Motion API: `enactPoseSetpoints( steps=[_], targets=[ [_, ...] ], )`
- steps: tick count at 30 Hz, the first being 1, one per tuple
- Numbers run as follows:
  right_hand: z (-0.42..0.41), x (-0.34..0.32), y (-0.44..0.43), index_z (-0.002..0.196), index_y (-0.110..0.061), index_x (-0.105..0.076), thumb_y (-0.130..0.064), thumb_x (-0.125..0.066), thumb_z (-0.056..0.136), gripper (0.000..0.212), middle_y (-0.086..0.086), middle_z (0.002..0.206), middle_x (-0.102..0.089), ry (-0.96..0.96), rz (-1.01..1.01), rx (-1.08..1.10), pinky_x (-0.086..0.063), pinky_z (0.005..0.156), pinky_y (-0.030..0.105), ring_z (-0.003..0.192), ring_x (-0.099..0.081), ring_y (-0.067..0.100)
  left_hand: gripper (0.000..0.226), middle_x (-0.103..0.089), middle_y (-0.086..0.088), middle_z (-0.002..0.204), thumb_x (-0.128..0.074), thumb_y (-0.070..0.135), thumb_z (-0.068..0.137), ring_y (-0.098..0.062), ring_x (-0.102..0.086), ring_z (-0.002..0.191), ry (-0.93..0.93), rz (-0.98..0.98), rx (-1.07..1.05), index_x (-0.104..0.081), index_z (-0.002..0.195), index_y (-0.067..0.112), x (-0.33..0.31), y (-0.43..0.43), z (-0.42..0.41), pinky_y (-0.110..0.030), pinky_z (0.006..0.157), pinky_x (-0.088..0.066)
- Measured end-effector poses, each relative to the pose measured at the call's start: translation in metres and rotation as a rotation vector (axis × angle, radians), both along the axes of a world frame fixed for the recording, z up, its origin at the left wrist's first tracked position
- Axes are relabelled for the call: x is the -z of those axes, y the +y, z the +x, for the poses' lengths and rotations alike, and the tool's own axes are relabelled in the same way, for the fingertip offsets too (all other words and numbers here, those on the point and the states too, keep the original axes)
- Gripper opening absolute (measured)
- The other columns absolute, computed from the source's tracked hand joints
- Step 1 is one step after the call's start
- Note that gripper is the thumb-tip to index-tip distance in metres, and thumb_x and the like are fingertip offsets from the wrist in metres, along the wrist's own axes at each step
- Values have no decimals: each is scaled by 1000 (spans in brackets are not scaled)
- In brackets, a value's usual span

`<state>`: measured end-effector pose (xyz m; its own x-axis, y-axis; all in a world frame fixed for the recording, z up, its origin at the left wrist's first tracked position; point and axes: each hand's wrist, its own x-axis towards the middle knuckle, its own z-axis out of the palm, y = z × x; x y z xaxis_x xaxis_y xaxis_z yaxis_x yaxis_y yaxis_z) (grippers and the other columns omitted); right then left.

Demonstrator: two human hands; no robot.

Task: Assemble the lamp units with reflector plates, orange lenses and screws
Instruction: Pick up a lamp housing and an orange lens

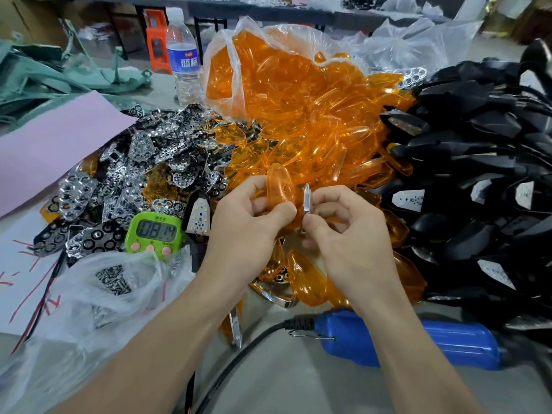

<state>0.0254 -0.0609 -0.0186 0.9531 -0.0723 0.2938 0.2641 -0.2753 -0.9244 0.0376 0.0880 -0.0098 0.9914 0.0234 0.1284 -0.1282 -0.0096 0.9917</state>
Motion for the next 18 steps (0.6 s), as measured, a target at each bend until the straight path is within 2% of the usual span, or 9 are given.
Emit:
enactPoseSetpoints(
  steps=[3, 7, 10, 11, 15, 18],
  targets=[
    [1, -1, -1, 101, -37, -70, -12, -68, 95, 26, -16, 89, -74, -28, -61, 48, -64, 68, 31, 84, -74, 8, 28, -81, 5, 91, -64, 6, 99, -7, -76, 82, 3, -26, 39, -76, 98, 31, -1, -1, -1, -14, 66, -55],
    [-1, -1, 2, 104, -35, -70, -13, -68, 95, 24, -22, 87, -72, -98, -198, 87, -60, 72, 19, 85, -71, -1, 25, -81, 3, 93, -69, 4, 95, -11, -77, 86, 12, -27, 40, -80, 98, 26, 2, -2, -1, -19, 70, -57],
    [0, 1, 4, 104, -36, -72, -15, -68, 95, 22, -25, 87, -70, -114, -265, 118, -50, 72, 6, 89, -66, -7, 23, -81, 2, 92, -72, 6, 93, -18, -78, 89, 31, -21, 11, -82, 96, 26, 5, -2, 0, -30, 76, -61],
    [1, 1, 4, 104, -35, -72, -15, -67, 96, 23, -25, 88, -70, -107, -258, 109, -49, 72, 5, 90, -65, -7, 22, -81, 2, 92, -73, 6, 93, -19, -78, 88, 30, -21, -1, -82, 96, 26, 5, -2, -1, -31, 76, -61],
    [2, 0, 5, 101, -39, -72, -13, -65, 96, 27, -24, 88, -71, -78, -218, 15, -49, 75, 7, 92, -66, -4, 24, -81, 2, 86, -72, 2, 91, -8, -76, 76, 1, -45, -34, -82, 91, 25, 4, -2, -1, -15, 63, -54],
    [2, 0, 6, 101, -44, -71, -16, -63, 98, 30, -25, 89, -71, -50, -205, -11, -52, 73, 11, 93, -67, -3, 23, -81, 0, 87, -72, 0, 91, -7, -76, 74, -3, -68, -18, -82, 93, 20, 2, 0, 0, -14, 61, -53]
  ],
)
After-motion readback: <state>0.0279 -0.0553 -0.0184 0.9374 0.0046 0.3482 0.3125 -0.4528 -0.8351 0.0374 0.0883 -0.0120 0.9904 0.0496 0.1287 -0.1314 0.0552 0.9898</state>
